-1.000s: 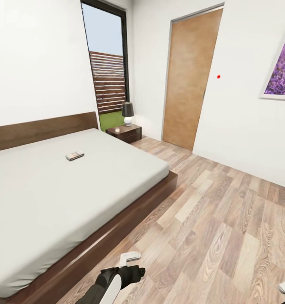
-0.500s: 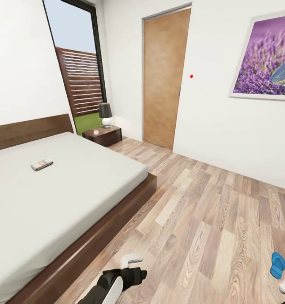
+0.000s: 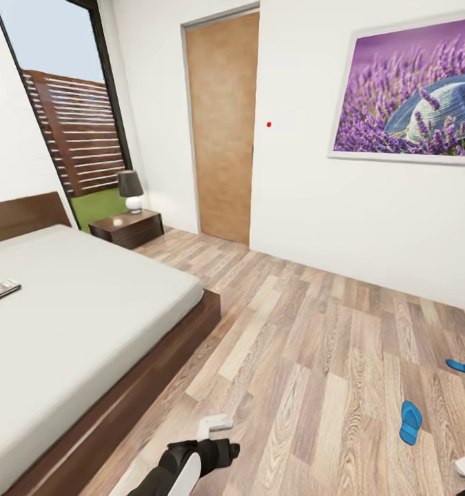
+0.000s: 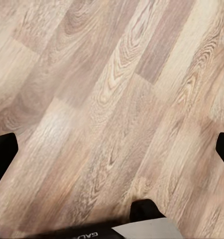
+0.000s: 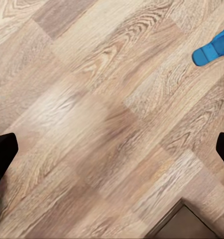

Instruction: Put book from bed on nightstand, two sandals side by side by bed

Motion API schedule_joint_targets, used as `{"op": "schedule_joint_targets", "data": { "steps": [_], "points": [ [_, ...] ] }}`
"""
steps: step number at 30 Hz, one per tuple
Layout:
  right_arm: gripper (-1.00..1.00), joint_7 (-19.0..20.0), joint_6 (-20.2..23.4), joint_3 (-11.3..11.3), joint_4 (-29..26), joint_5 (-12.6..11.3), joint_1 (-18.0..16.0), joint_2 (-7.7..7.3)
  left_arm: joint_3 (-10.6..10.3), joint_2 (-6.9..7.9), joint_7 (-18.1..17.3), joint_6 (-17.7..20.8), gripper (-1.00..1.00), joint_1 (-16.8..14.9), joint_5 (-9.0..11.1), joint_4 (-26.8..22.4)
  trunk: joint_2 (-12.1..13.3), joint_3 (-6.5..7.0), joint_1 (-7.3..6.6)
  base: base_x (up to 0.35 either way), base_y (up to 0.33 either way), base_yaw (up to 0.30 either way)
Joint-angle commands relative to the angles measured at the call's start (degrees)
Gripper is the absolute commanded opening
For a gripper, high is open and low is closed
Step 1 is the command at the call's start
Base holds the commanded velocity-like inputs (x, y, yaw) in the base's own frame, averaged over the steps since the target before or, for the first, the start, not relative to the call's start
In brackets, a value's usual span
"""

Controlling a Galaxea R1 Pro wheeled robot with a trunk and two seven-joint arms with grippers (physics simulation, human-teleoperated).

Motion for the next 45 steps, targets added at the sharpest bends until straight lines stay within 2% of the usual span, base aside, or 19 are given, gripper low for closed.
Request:
{"op": "schedule_joint_targets", "data": {
  "steps": [1, 12, 13, 14, 18, 22, 24, 25, 29, 30, 31, 33, 34, 38, 39, 45],
  "points": [
    [1.00, 0.20, 0.30, 0.01, -0.04, 0.09, -0.10, -0.01, -0.11, 0.01, 0.54, 0.18, 1.00, -0.02, 0.59, 0.02, -0.03, -0.06, 0.02, 0.244, -0.230, -0.264],
    [1.00, 0.07, -0.09, 0.07, -0.02, 0.30, -0.23, -0.01, -0.11, -0.11, 0.54, 0.18, 1.00, -0.02, 0.53, 0.77, -0.03, -0.06, 0.02, 0.245, -0.230, -0.264],
    [1.00, -0.11, -1.70, 0.02, -0.30, 2.84, -0.51, -0.14, -0.11, -0.13, 0.52, 0.18, 1.00, -0.02, 0.55, 0.88, -0.03, -0.06, 0.02, 0.245, -0.230, -0.264],
    [1.00, -0.11, -1.70, 0.02, -0.30, 2.84, -0.51, -0.14, -0.11, -0.13, 0.52, 0.18, 1.00, -0.02, 0.55, 0.88, -0.03, -0.06, 0.02, 0.245, -0.230, -0.264],
    [1.00, -0.13, -4.22, -0.05, -0.37, 6.75, -2.48, -0.20, -0.11, -0.18, 0.17, 0.18, 1.00, -0.02, 0.59, 0.92, -0.03, -0.06, 0.02, 0.246, -0.230, -0.264],
    [1.00, 0.24, -6.48, -0.07, 0.07, 9.21, -6.24, -0.17, -0.01, -0.10, -0.40, 0.16, 1.00, -0.02, 0.65, 0.97, -0.03, -0.06, 0.02, 0.252, -0.227, -0.264],
    [1.00, 0.60, -7.20, 0.03, 0.65, 10.13, -9.39, -0.04, 0.16, 0.00, -0.71, 0.17, 1.00, -0.02, 0.69, 1.00, -0.03, -0.06, 0.02, 0.283, -0.149, -0.264],
    [1.00, 1.90, -7.33, 0.10, 0.96, 11.17, -11.60, 0.43, 0.31, 0.06, -0.87, 0.14, 1.00, -0.02, 0.82, 1.02, -0.03, -0.06, 0.02, 0.308, -0.068, -0.264],
    [1.00, 5.76, -6.14, 0.11, 1.17, 13.04, -13.05, 3.03, 0.48, 0.14, -0.97, 0.11, 1.00, -0.02, 1.54, 1.03, -0.03, -0.06, 0.02, 0.317, -0.040, -0.264],
    [1.00, 5.76, -6.14, 0.11, 1.17, 13.04, -13.05, 3.03, 0.48, 0.14, -0.97, 0.11, 1.00, -0.02, 1.54, 1.03, -0.03, -0.06, 0.02, 0.321, -0.028, -0.264],
    [1.00, 7.33, -4.65, 0.05, 1.65, 14.57, -13.54, 5.69, 0.50, 0.18, -1.01, -0.07, 1.00, -0.02, 2.20, 1.03, -0.03, -0.06, 0.02, 0.325, -0.014, -0.264],
    [1.00, 7.70, -3.91, -0.05, 2.24, 15.61, -13.72, 7.08, 0.50, 0.19, -1.02, -0.25, 1.00, -0.02, 2.48, 1.03, -0.03, -0.06, 0.02, 0.326, -0.010, -0.264],
    [1.00, 7.70, -3.91, -0.05, 2.24, 15.61, -13.72, 7.08, 0.50, 0.19, -1.02, -0.25, 1.00, -0.02, 2.48, 1.03, -0.03, -0.06, 0.02, 0.327, -0.009, -0.264],
    [1.00, 8.00, -3.14, -0.26, 3.49, 16.76, -13.96, 8.60, 0.52, 0.25, -1.03, -0.45, 1.00, -0.02, 2.78, 1.03, -0.03, -0.06, 0.02, 0.328, -0.005, -0.264],
    [1.00, 8.22, -2.93, -0.23, 4.25, 17.42, -14.09, 9.42, 0.65, 0.29, -1.09, -0.45, 1.00, -0.02, 2.99, 1.03, -0.03, -0.06, 0.02, 0.329, -0.001, -0.264],
    [1.00, 8.38, -2.83, -0.18, 4.43, 17.76, -14.13, 9.63, 0.68, 0.30, -1.06, -0.41, 1.00, -0.02, 2.94, 1.03, -0.03, -0.06, 0.02, 0.329, -0.001, -0.264]
  ]
}}
